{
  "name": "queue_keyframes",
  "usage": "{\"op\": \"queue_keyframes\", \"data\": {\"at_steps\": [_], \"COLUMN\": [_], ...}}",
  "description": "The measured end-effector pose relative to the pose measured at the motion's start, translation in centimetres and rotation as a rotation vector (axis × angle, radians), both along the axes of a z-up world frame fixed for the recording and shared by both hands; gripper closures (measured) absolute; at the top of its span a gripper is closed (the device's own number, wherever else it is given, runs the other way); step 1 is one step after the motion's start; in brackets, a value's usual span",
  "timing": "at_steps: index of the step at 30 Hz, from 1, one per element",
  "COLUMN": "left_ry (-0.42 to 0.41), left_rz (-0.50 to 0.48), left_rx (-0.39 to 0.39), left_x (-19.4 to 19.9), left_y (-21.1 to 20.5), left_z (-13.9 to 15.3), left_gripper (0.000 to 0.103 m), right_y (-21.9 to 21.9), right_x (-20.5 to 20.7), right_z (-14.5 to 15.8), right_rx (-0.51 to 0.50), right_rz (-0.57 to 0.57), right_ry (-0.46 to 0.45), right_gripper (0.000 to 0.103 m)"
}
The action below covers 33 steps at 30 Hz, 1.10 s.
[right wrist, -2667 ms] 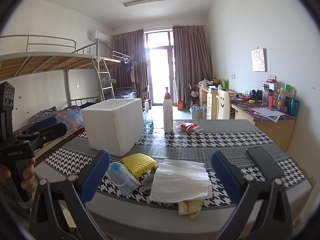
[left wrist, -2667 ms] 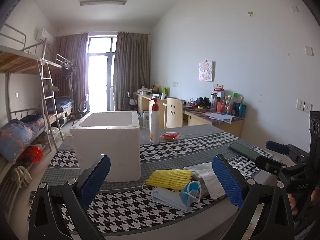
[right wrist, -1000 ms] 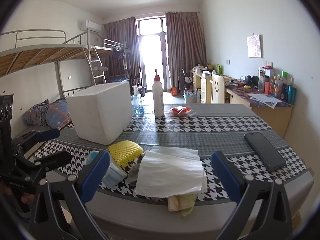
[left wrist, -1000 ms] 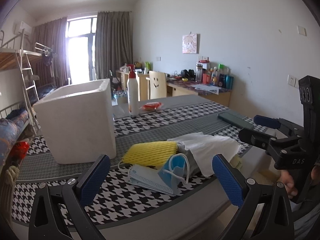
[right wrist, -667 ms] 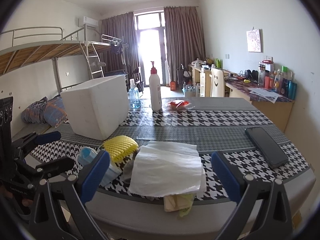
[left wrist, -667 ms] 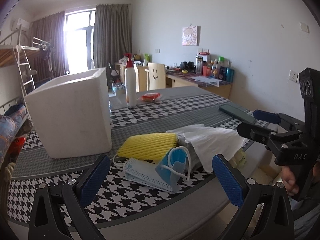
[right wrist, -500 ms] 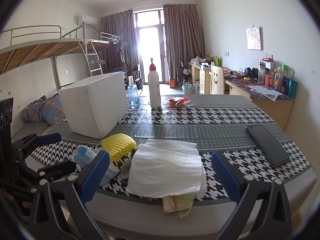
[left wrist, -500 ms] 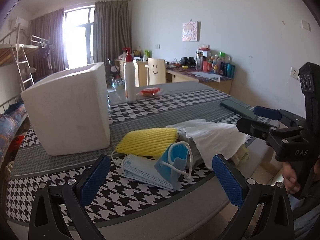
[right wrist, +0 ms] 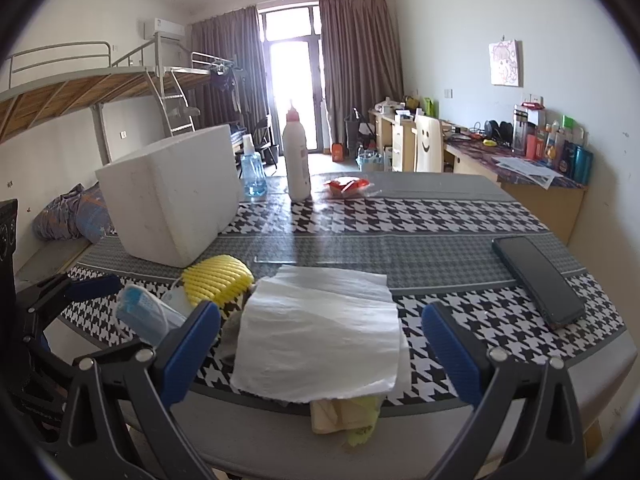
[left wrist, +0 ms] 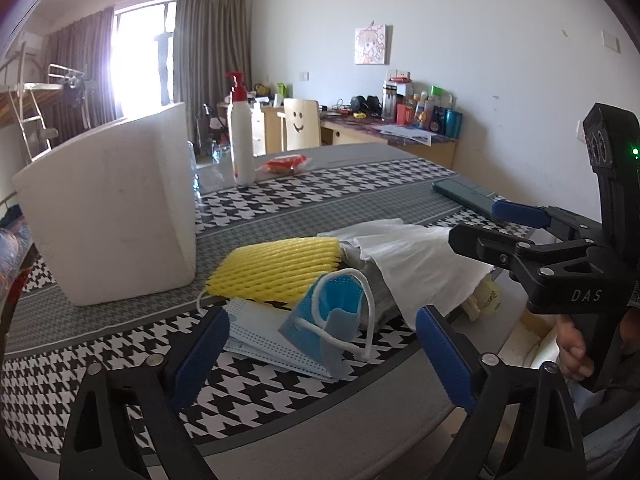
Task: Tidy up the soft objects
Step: 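Close the left tool on the blue face mask while the right tool closes on the white tissue, then lift the mask with the left tool while the right tool lifts the tissue toward the foam box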
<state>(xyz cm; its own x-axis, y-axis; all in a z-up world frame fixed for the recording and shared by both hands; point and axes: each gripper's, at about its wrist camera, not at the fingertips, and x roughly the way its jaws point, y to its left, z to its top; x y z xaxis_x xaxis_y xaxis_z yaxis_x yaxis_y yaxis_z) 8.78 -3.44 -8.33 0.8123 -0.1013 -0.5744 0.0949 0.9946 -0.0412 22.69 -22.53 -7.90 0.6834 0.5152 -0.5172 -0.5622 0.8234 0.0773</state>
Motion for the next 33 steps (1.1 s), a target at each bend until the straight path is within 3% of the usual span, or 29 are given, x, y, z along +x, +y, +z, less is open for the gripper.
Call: {"op": "queue_keyframes", "data": {"at_steps": [5, 14, 17, 19, 22, 33], "left_ry": [0.023, 0.065, 0.076, 0.081, 0.083, 0.087], "left_rz": [-0.008, -0.021, -0.028, -0.032, -0.041, -0.043], "left_rx": [-0.012, -0.01, -0.021, -0.024, -0.032, -0.041], "left_x": [0.6, 1.9, 2.1, 2.3, 2.3, 2.5], "left_y": [0.0, -0.4, -0.4, -0.4, -0.4, -0.1], "left_z": [-0.4, -1.4, -1.6, -1.7, -1.7, -1.9], "left_gripper": [0.023, 0.045, 0.049, 0.05, 0.06, 0.074], "right_y": [0.1, 0.9, 1.0, 1.0, 1.1, 1.1], "right_x": [0.3, 0.9, 1.0, 1.0, 1.2, 1.2], "right_z": [-0.5, -1.6, -2.0, -2.1, -2.3, -1.9], "right_rx": [-0.012, -0.051, -0.065, -0.071, -0.086, -0.108], "right_rz": [0.007, 0.032, 0.036, 0.04, 0.041, 0.017], "right_ry": [0.009, 0.044, 0.054, 0.063, 0.077, 0.074], "right_gripper": [0.001, 0.018, 0.028, 0.041, 0.055, 0.093]}}
